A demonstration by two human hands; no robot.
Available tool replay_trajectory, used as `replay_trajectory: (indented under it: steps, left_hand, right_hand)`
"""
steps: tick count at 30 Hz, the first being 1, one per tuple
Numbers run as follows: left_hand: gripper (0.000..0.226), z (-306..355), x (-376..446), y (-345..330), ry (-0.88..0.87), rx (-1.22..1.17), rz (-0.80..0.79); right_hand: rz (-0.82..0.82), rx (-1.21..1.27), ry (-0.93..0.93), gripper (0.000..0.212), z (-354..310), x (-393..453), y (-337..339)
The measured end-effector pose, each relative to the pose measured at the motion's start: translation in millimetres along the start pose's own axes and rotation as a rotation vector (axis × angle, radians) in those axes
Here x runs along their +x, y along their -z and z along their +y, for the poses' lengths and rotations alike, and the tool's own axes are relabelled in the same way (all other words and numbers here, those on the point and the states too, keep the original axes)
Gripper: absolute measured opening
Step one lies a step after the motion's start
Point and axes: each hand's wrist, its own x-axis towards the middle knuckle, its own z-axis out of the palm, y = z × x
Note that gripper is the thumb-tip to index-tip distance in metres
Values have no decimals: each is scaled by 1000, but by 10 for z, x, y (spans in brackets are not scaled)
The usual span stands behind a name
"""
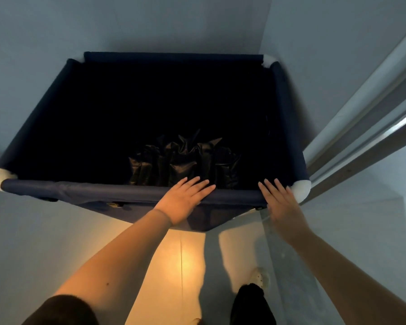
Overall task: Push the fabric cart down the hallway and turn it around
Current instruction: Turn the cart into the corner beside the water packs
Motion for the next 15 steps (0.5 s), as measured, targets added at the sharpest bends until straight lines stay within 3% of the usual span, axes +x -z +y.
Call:
replay_trajectory:
  steps: [3, 11, 15]
  left_hand:
    - [58, -173, -112, -10, 18, 4, 16]
    - [60, -788, -379, -120, 11, 25, 61]
    - [56, -1075, -489, -139, 56, 3, 37]
  right_hand:
    - [10, 13, -20, 50, -230, 59, -95]
    - [-100, -96, 174, 65, -751, 399, -225]
    - [-78, -108, 187, 56, -1076, 516, -290]
